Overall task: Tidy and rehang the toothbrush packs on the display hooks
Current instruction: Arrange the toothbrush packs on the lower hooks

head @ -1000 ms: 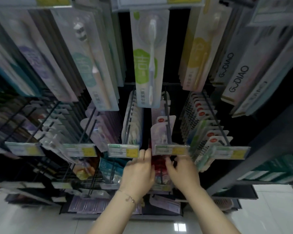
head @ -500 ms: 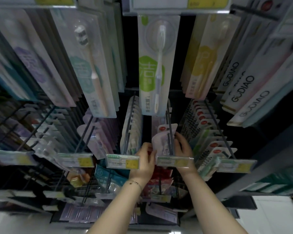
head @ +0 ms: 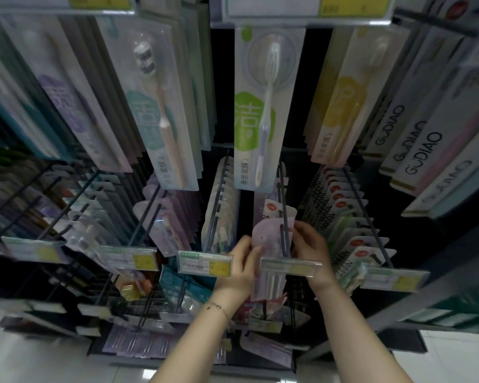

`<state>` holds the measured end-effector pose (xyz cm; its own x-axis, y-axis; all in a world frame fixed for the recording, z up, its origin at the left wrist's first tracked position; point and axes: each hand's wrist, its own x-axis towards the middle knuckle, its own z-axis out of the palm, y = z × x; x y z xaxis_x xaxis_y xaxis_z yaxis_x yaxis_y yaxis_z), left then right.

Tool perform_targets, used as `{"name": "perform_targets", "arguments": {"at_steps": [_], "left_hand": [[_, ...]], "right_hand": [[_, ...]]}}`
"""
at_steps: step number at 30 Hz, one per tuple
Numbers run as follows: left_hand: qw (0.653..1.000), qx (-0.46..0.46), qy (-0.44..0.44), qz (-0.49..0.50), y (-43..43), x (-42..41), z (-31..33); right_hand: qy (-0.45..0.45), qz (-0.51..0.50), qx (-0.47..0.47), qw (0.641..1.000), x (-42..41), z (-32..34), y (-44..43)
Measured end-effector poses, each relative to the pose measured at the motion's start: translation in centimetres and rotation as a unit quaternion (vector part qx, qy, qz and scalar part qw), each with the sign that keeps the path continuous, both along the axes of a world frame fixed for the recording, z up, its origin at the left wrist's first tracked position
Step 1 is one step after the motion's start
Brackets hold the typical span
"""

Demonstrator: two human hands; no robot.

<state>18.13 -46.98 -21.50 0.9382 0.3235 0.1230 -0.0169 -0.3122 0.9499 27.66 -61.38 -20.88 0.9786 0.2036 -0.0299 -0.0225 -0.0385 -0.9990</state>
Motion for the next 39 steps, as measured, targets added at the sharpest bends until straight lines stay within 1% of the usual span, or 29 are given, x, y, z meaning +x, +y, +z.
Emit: {"name": "perform_targets", "arguments": {"at_steps": [5,8,11,14,17,22,26,30,34,36,39], "left_hand": [[0.997,-0.019,0.064,-0.039,0.2,-2.4,0.9],[0.997,0.002,0.050,-0.061,0.4,-3.7,1.0],[0.996,-0.002,0.053,-0.070,0.3,-4.9,1.1],[0.995,-0.018,0.076,-0.057,0.4,-6.1,0.6],[0.995,-0.038,0.090,-0.026,0.8,-7.3,0.2],[0.996,-0.015,0.092,0.002,2.0,-8.8,-0.5],[0.996,0.007,0.093,0.009,2.7,-9.6,-1.0],[0.996,0.019,0.082,0.012,3.4,-10.1,-1.3],[0.997,0.024,0.077,0.010,5.2,-10.8,-2.2],[0.995,0.026,0.093,0.010,6.5,-11.1,-2.6],[0.993,0.025,0.111,0.037,8.8,-11.7,-3.4]], "right_hand": [[-0.007,0.014,-0.002,1.000,-0.4,0.4,-0.7],[-0.017,0.017,-0.013,1.000,-0.7,0.4,-0.7],[-0.023,0.007,-0.011,1.000,-1.1,0.6,-0.6],[-0.036,-0.013,-0.021,0.999,-1.7,0.7,-0.5],[-0.021,-0.025,-0.009,0.999,-2.2,0.3,-0.5],[0.012,-0.056,0.004,0.998,-3.2,0.6,-0.3],[0.013,-0.064,-0.007,0.998,-4.0,0.6,-0.3],[0.065,-0.086,0.025,0.994,-5.3,0.9,-0.3],[0.008,-0.091,-0.014,0.996,-7.2,0.7,-0.9],[-0.001,-0.105,-0.016,0.994,-8.1,0.9,-0.8],[-0.010,-0.126,-0.002,0.992,-9.2,1.2,-0.5]]}}
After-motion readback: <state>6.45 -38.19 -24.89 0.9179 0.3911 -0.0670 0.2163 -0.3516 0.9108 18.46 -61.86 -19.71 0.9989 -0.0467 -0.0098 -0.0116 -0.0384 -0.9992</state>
